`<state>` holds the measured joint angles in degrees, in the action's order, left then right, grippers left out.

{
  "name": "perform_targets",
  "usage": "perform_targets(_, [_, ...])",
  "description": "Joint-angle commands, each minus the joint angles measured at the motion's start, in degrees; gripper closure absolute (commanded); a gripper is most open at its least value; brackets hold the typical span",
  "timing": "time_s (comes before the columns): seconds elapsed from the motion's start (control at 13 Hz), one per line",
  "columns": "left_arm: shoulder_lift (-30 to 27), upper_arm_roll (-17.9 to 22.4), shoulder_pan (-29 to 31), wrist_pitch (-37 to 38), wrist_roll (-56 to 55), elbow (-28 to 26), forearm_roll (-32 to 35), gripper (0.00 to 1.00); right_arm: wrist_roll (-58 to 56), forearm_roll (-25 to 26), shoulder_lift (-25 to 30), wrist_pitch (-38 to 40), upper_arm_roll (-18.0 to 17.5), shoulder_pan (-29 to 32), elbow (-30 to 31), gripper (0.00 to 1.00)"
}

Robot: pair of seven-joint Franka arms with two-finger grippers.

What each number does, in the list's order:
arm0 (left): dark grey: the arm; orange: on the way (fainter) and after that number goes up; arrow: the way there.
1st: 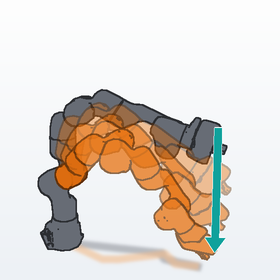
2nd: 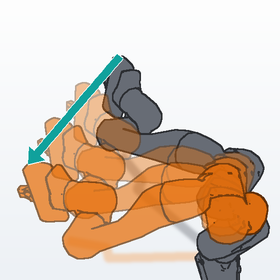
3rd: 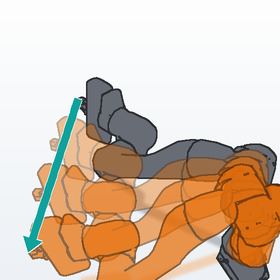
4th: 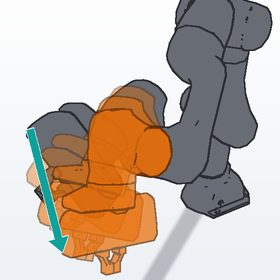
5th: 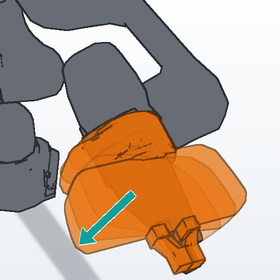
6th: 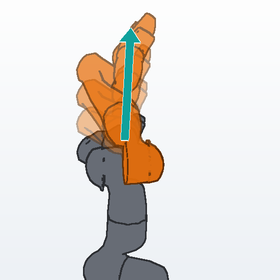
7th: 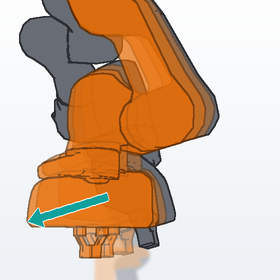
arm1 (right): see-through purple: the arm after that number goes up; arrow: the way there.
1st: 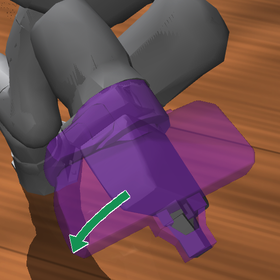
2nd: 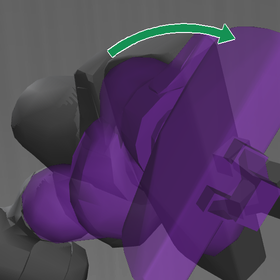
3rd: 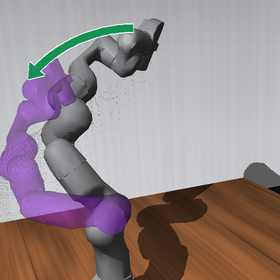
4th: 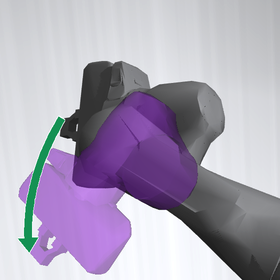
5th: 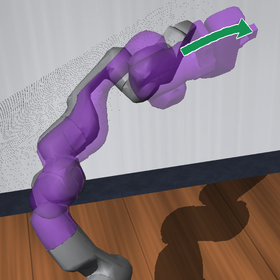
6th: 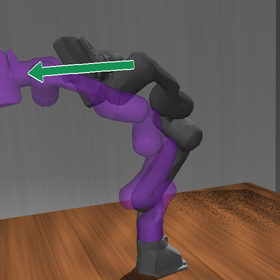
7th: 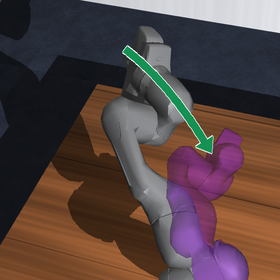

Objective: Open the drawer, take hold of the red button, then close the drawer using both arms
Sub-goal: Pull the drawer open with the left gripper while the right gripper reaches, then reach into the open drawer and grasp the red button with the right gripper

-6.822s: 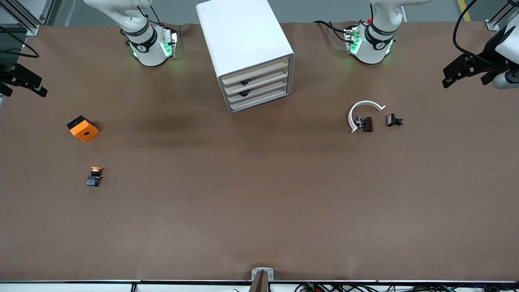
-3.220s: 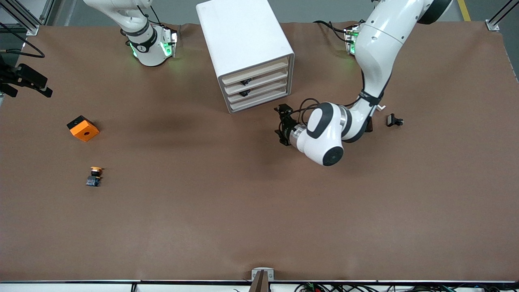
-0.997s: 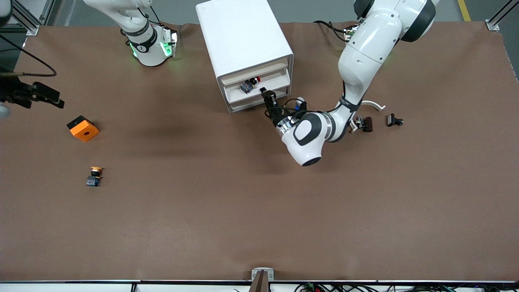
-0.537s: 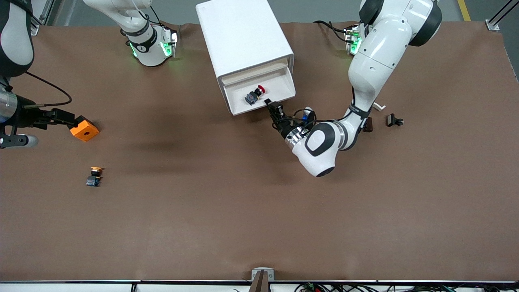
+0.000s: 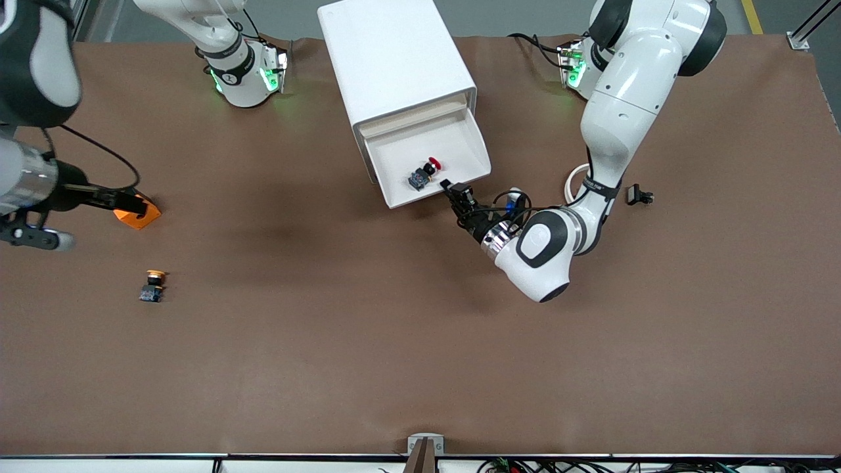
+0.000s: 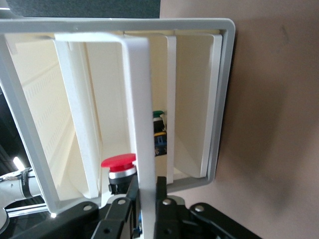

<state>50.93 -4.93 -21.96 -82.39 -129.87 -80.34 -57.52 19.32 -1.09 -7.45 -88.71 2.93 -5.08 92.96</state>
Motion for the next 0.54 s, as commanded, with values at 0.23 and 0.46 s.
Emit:
perform_targets(0.23, [0.7, 0.3, 1.1, -0.1, -0.2, 5.4, 0.6, 0.00, 36.4, -2.1, 0.2, -2.1, 0.3, -19.5, -0.1, 0.00])
perform_targets(0.46, [0.6, 1.5, 1.3, -0.1, 2.9, 9.4, 5.3, 0.00, 50.9, -4.6, -0.9, -8.0, 0.3, -27.8, -0.1, 0.00])
